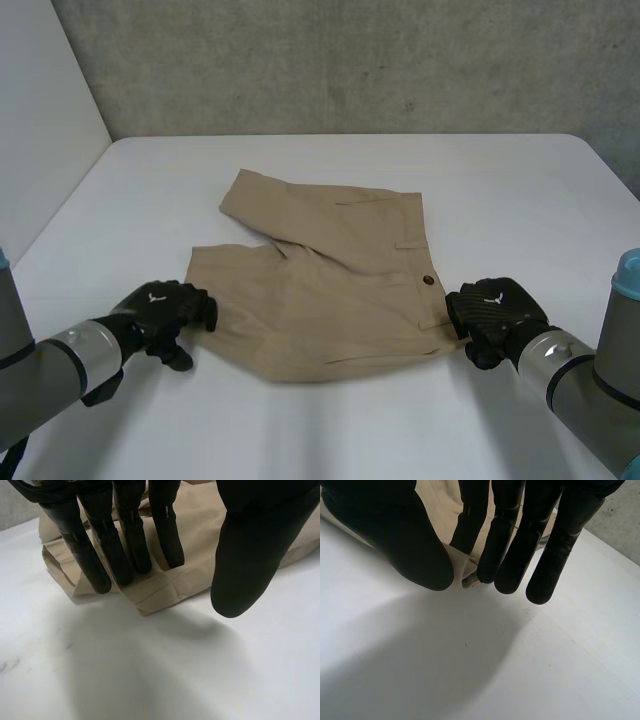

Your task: Fold the shorts.

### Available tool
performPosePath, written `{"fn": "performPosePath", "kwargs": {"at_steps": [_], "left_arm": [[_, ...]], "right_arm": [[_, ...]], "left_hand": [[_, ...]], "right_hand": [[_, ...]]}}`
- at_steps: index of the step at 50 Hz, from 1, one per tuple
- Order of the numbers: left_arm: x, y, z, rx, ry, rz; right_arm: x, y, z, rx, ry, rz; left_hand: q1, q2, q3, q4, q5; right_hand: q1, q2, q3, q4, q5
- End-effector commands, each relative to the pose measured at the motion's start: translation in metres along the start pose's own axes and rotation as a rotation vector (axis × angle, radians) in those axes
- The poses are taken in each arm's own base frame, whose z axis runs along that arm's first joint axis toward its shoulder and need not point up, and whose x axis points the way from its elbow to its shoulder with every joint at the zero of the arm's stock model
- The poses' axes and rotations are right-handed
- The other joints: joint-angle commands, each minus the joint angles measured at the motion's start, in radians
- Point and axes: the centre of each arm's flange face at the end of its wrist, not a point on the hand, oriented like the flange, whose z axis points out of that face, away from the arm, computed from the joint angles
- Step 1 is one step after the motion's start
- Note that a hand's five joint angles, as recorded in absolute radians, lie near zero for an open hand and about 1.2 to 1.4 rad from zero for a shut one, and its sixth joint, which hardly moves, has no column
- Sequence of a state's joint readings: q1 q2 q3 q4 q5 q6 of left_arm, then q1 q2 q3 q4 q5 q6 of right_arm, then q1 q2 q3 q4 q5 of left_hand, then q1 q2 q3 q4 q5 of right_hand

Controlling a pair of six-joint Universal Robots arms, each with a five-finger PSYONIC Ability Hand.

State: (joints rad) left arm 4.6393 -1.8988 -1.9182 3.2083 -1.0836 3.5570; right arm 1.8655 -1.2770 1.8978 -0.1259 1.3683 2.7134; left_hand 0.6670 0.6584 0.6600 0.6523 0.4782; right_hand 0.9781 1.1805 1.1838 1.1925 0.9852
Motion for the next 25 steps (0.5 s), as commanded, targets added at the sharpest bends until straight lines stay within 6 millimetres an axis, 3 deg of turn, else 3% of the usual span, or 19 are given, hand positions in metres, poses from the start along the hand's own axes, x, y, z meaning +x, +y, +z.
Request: {"fn": "performPosePath", "kwargs": {"at_steps": [1,11,15,18,25], "left_arm": [[0.002,-0.003,0.014,0.017,-0.023,0.028],[0.002,-0.004,0.023,0.025,-0.028,0.043],[0.001,-0.004,0.026,0.038,-0.041,0.054],[0.0,-0.005,0.028,0.044,-0.046,0.057],[0.003,-0.012,0.018,0.047,-0.056,0.058]], "right_arm": [[-0.001,0.001,0.0,-0.001,-0.003,-0.004],[-0.002,0.001,0.0,-0.002,-0.005,-0.004],[-0.002,0.001,0.0,-0.003,-0.004,-0.004],[-0.001,0.001,0.0,-0.001,-0.003,-0.005],[-0.001,-0.002,0.0,0.005,-0.005,-0.008]], "left_hand": [[0.084,0.092,0.091,0.098,0.098],[0.274,0.283,0.281,0.289,0.289],[0.43,0.438,0.437,0.445,0.444],[0.723,0.732,0.73,0.738,0.737],[0.729,0.738,0.736,0.744,0.744]], "right_hand": [[0.418,0.216,0.213,0.204,0.237],[0.418,0.216,0.213,0.204,0.237],[0.418,0.216,0.213,0.204,0.237],[0.418,0.216,0.213,0.204,0.237],[0.418,0.216,0.213,0.204,0.237]]}}
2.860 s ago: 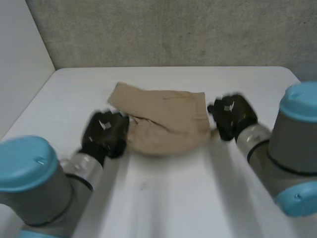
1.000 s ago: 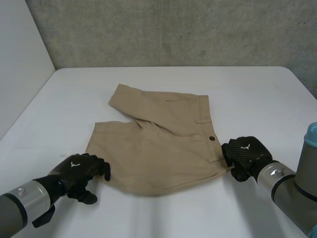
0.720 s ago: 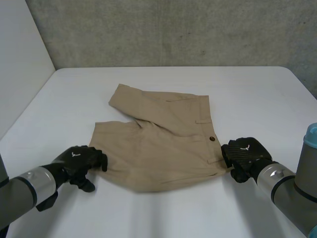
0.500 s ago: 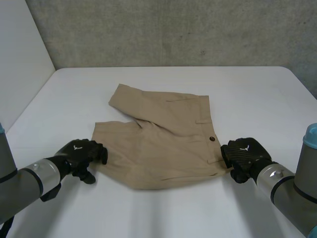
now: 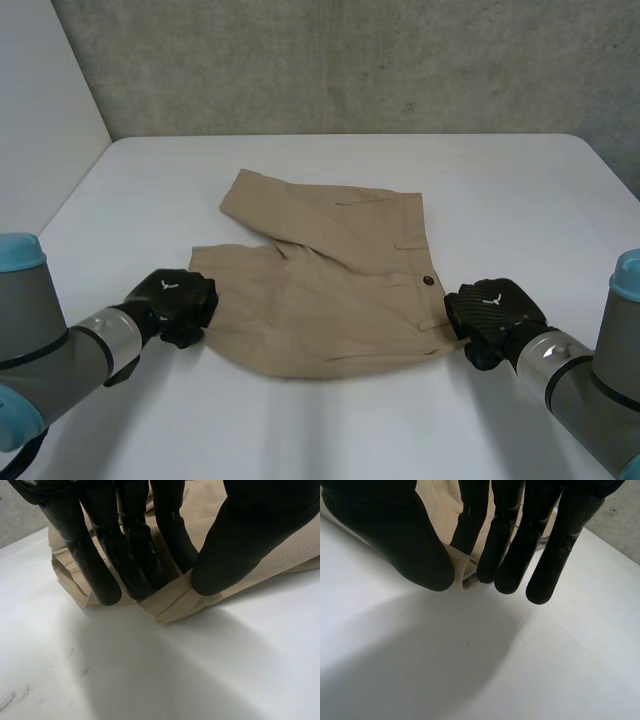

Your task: Fold the shorts.

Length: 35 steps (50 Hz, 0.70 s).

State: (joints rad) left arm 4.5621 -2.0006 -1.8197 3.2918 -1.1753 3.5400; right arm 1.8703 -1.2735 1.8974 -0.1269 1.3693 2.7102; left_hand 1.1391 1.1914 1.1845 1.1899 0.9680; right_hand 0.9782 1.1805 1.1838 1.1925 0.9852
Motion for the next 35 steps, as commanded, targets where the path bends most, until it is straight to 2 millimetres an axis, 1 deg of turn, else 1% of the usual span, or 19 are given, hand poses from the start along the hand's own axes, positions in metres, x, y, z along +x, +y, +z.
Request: {"fn": "performPosePath", "kwargs": {"at_steps": [1,3,6,7,8,10,11,14,15,18,19,21,22,24,25,26,29,32,35], "left_arm": [[0.001,-0.013,-0.013,0.017,-0.014,0.005],[0.004,-0.023,-0.025,0.021,-0.011,-0.016],[0.007,-0.032,-0.039,0.01,0.0,-0.054],[0.01,-0.035,-0.048,-0.01,0.012,-0.079],[0.012,-0.037,-0.053,-0.024,0.017,-0.088],[0.015,-0.043,-0.066,-0.046,0.026,-0.1],[0.019,-0.048,-0.08,-0.072,0.037,-0.11],[0.025,-0.056,-0.1,-0.109,0.051,-0.124],[0.027,-0.06,-0.112,-0.132,0.056,-0.136],[0.031,-0.065,-0.128,-0.163,0.062,-0.15],[0.034,-0.068,-0.139,-0.178,0.064,-0.155],[0.037,-0.069,-0.149,-0.198,0.071,-0.154],[0.041,-0.07,-0.158,-0.221,0.082,-0.148],[0.045,-0.069,-0.166,-0.246,0.096,-0.136],[0.047,-0.068,-0.169,-0.26,0.104,-0.131],[0.051,-0.067,-0.175,-0.282,0.118,-0.116],[0.057,-0.064,-0.183,-0.307,0.139,-0.099],[0.059,-0.061,-0.187,-0.32,0.147,-0.088],[0.058,-0.057,-0.182,-0.327,0.151,-0.086]], "right_arm": [[0.001,-0.003,0.0,0.004,-0.002,-0.005],[0.001,-0.003,0.0,0.005,0.0,-0.01],[0.002,-0.008,-0.002,0.012,0.004,-0.02],[0.003,-0.01,-0.003,0.014,0.005,-0.023],[0.003,-0.013,-0.005,0.017,0.005,-0.027],[0.005,-0.021,-0.013,0.014,0.002,-0.046],[0.006,-0.024,-0.017,0.007,-0.002,-0.054],[0.007,-0.033,-0.032,-0.031,-0.02,-0.092],[0.007,-0.035,-0.036,-0.04,-0.025,-0.103],[0.012,-0.044,-0.052,-0.064,-0.02,-0.133],[0.012,-0.046,-0.056,-0.067,-0.02,-0.14],[0.013,-0.053,-0.068,-0.07,-0.016,-0.167],[0.013,-0.055,-0.072,-0.067,-0.015,-0.177],[0.013,-0.059,-0.081,-0.068,-0.014,-0.196],[0.012,-0.062,-0.091,-0.066,-0.014,-0.217],[0.012,-0.063,-0.096,-0.07,-0.017,-0.227],[0.008,-0.066,-0.112,-0.087,-0.042,-0.263],[0.006,-0.067,-0.119,-0.094,-0.057,-0.277],[0.005,-0.065,-0.119,-0.105,-0.064,-0.286]], "left_hand": [[0.257,0.205,0.212,0.206,0.254],[0.257,0.205,0.212,0.206,0.254],[0.257,0.205,0.212,0.206,0.254],[0.257,0.205,0.212,0.206,0.254],[0.257,0.205,0.212,0.206,0.254],[0.257,0.205,0.212,0.206,0.254],[0.257,0.205,0.212,0.206,0.254],[0.257,0.205,0.212,0.206,0.254],[0.257,0.205,0.212,0.206,0.254],[0.257,0.205,0.212,0.206,0.254],[0.257,0.205,0.212,0.206,0.254],[0.257,0.205,0.212,0.206,0.254],[0.257,0.205,0.212,0.206,0.254],[0.257,0.205,0.212,0.206,0.254],[0.257,0.205,0.212,0.206,0.254],[0.257,0.205,0.212,0.206,0.254],[0.257,0.205,0.212,0.206,0.254],[0.257,0.205,0.212,0.206,0.254],[0.257,0.205,0.212,0.206,0.254]], "right_hand": [[0.418,0.216,0.212,0.204,0.237],[0.418,0.216,0.212,0.204,0.237],[0.418,0.216,0.212,0.204,0.237],[0.418,0.216,0.212,0.204,0.237],[0.418,0.216,0.212,0.204,0.237],[0.418,0.216,0.212,0.204,0.237],[0.418,0.216,0.212,0.204,0.237],[0.418,0.216,0.212,0.204,0.237],[0.418,0.216,0.212,0.204,0.237],[0.418,0.216,0.212,0.204,0.237],[0.418,0.216,0.212,0.204,0.237],[0.418,0.216,0.212,0.204,0.237],[0.418,0.216,0.212,0.204,0.237],[0.418,0.216,0.212,0.204,0.237],[0.418,0.216,0.212,0.204,0.237],[0.418,0.216,0.212,0.204,0.237],[0.418,0.216,0.212,0.204,0.237],[0.418,0.216,0.212,0.204,0.237],[0.418,0.216,0.212,0.204,0.237]]}}
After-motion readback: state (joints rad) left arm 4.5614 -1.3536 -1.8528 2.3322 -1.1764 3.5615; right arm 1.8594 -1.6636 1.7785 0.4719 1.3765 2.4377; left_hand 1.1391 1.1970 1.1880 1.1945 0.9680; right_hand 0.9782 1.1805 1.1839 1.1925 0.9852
